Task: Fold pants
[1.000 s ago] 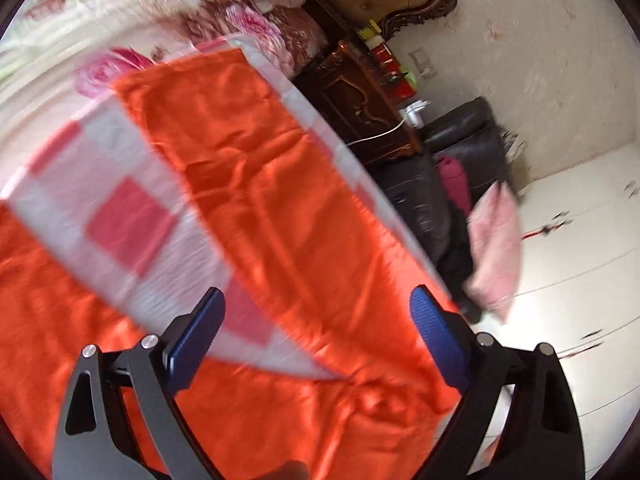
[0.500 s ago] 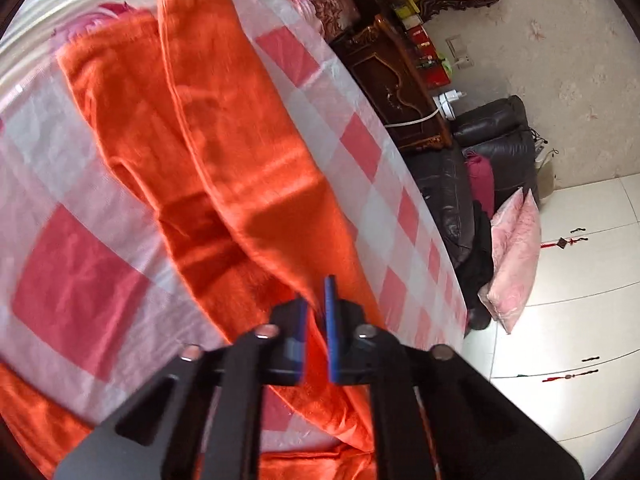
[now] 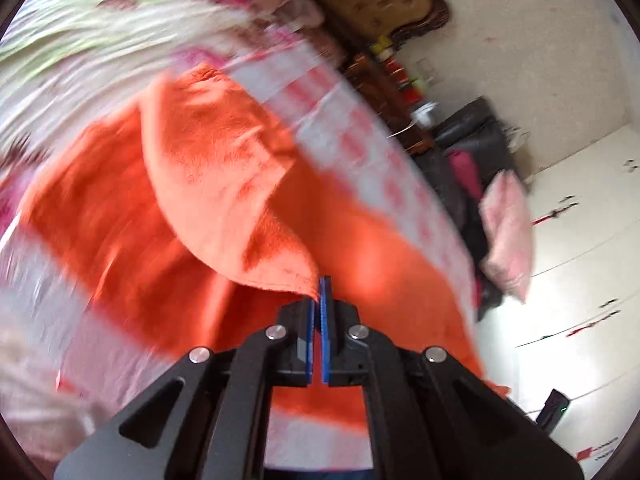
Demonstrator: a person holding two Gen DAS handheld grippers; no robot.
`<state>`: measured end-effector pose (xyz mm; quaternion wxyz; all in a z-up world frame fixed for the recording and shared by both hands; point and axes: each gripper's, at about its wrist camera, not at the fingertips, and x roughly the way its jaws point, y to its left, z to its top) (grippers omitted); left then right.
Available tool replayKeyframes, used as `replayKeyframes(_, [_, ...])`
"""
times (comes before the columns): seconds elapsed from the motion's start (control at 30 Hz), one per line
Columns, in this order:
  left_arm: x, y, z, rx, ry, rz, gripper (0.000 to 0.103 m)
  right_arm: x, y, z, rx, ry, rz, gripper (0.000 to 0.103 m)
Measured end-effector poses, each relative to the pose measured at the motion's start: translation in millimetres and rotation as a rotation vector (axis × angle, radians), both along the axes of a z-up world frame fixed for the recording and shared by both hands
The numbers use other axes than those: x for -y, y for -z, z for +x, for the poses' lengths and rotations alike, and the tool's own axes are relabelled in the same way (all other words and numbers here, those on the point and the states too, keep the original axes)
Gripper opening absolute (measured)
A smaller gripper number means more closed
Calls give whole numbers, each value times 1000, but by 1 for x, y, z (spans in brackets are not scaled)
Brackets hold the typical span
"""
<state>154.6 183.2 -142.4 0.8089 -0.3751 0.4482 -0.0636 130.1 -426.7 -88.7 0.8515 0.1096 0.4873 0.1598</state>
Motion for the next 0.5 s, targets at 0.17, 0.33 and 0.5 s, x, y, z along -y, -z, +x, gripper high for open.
replayKeyframes(0.17, [-8, 40, -26, -41, -28, -78, 2, 28, 39, -44, -121, 227, 217, 11])
replayKeyframes(0.33, [-8, 35, -12, -12, -6, -100, 2, 57, 47, -72, -142, 480, 397, 75])
replayKeyframes(0.5, [-7, 41, -14, 0, -18, -141, 2, 64, 66, -64, -191, 583, 641, 85])
